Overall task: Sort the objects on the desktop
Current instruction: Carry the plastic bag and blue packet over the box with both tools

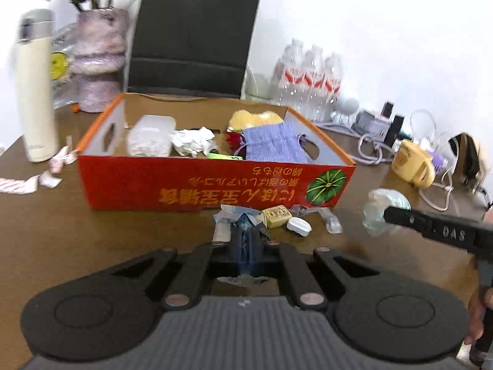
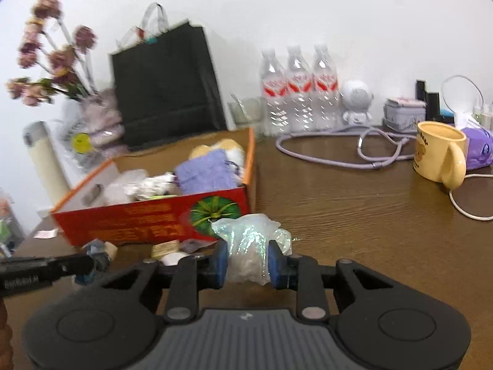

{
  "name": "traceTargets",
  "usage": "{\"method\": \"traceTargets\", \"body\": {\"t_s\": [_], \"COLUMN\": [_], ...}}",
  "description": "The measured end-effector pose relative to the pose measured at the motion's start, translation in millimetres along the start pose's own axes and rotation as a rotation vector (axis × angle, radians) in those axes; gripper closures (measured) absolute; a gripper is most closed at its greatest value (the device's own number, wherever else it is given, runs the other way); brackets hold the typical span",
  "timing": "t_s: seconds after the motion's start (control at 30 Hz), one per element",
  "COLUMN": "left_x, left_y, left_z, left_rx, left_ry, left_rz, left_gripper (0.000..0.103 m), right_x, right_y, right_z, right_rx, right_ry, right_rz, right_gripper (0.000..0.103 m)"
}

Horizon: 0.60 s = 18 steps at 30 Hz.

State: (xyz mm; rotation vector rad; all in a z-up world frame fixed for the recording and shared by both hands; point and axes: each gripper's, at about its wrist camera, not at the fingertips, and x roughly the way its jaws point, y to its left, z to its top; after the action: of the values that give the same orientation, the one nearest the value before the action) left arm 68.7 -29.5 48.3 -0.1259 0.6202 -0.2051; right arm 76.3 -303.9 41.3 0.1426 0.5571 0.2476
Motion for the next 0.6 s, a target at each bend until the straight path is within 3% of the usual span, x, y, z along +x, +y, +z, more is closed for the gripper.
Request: {"method": "traceTargets", "body": {"t_s": [0.23,0.43,0.6], "left_x": [-57,-91,-108], "left_y": [0,9,9], "left_z": [-35,-50,-61], "left_rx": [-0.019,-0.027,-0.031], "left_ry": [-0.010,-0.029,-0.035], "left_rz": [0.026,0.049,0.052], "left_gripper": [0.098,0.098,0.098], "right_x": [-52,-78,-98], "right_y": [44,82,112], "right_z": [-42,-66,-82], "right_rx": [-0.102,-0.177,-0.282], "right_ry": [0.034,0.049,0.019], "right_rz": [0.121,0.178,0.172], "right_gripper": [0.077,0.077,0.077]}}
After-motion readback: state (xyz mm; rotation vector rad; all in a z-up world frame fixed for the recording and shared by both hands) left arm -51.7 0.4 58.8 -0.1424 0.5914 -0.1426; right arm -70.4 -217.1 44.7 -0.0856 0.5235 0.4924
